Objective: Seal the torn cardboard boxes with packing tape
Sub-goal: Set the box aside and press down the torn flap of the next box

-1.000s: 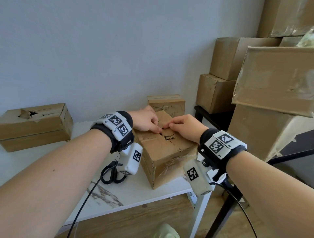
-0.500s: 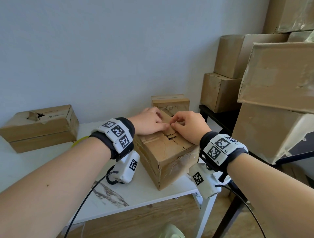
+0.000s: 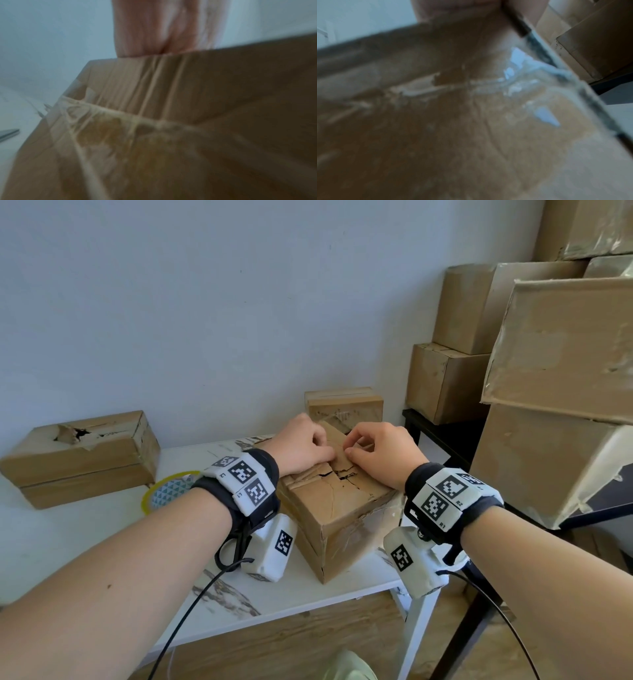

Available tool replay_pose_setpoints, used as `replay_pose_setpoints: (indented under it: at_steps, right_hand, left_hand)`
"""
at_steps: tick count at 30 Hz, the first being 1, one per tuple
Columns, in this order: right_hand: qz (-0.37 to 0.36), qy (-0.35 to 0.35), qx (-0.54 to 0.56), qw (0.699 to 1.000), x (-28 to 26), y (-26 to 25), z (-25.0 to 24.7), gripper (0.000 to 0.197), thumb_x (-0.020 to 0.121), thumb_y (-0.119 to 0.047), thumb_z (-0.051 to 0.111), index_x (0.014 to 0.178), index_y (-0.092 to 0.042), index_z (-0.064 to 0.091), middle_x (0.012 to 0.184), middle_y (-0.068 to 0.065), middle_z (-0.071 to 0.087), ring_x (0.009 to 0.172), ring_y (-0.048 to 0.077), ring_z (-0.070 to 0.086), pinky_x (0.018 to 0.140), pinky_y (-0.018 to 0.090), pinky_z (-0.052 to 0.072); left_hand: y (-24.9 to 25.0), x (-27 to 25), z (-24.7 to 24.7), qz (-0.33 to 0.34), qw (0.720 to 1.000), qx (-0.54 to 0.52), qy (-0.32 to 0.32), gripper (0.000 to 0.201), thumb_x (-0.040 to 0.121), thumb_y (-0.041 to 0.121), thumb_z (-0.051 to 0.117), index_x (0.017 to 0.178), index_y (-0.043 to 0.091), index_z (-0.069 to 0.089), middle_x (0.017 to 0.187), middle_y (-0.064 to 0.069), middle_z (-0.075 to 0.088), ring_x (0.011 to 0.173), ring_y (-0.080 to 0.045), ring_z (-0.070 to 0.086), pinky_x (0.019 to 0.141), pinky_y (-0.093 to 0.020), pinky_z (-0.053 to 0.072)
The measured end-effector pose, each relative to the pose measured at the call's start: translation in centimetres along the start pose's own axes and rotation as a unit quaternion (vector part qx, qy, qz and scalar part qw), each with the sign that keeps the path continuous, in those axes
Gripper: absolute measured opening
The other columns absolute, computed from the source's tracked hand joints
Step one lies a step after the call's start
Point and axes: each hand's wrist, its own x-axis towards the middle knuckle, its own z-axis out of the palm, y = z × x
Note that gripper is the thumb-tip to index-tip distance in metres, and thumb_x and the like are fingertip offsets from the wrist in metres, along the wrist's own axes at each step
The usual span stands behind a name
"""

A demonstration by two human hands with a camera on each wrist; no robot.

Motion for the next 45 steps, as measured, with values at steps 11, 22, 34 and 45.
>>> replay_pose_setpoints:
  at_steps: [11, 22, 34, 45]
  right_hand:
    - [0.044, -0.034, -0.062, 0.997, -0.5, -1.2, -0.5, 0.015, 0.084, -0.043, 0.062, 0.099, -0.039, 0.065, 0.111, -0.005, 0.063, 0.104, 0.015, 0.058, 0.082, 0.027, 0.047]
    - [0.050, -0.297, -0.153, 0.941, -0.9, -5.5, -1.2, 0.085, 0.057, -0.079, 0.063, 0.127, -0.035, 0.047, 0.121, -0.004, 0.058, 0.107, 0.017, 0.056, 0.097, 0.034, 0.046]
    - [0.155, -0.216, -0.213, 0.940, -0.4, -4.1, -1.7, 0.071, 0.077, -0.066, 0.058, 0.125, -0.013, 0.053, 0.120, 0.005, 0.060, 0.105, 0.022, 0.058, 0.084, 0.028, 0.046]
    - [0.179, -0.176, -0.098, 0.963, 0.1, -3.4, -2.6, 0.086, 0.086, -0.058, 0.054, 0.149, -0.010, 0.021, 0.148, 0.014, 0.037, 0.124, 0.030, 0.050, 0.099, 0.039, 0.046]
  left_hand:
    - [-1.2, -1.0, -2.1, -0.067, 0.993, 0.065, -0.078, 0.074, 0.080, 0.057, 0.061, 0.141, 0.024, 0.036, 0.145, -0.006, 0.036, 0.129, -0.022, 0.041, 0.102, -0.032, 0.034]
    - [-0.4, -1.1, -2.4, -0.109, 0.991, 0.069, -0.033, 0.059, 0.090, 0.045, 0.055, 0.140, 0.019, 0.037, 0.141, -0.004, 0.045, 0.124, -0.022, 0.047, 0.087, -0.026, 0.038]
    - [-1.5, -1.4, -3.8, -0.150, 0.979, 0.134, -0.036, 0.051, 0.091, 0.041, 0.056, 0.134, 0.015, 0.044, 0.138, -0.006, 0.047, 0.122, -0.023, 0.047, 0.090, -0.028, 0.038]
    - [-2.8, -1.6, -4.0, -0.099, 0.991, 0.079, -0.052, 0.053, 0.100, 0.022, 0.043, 0.149, 0.026, 0.023, 0.149, -0.008, 0.037, 0.132, -0.025, 0.041, 0.104, -0.030, 0.034]
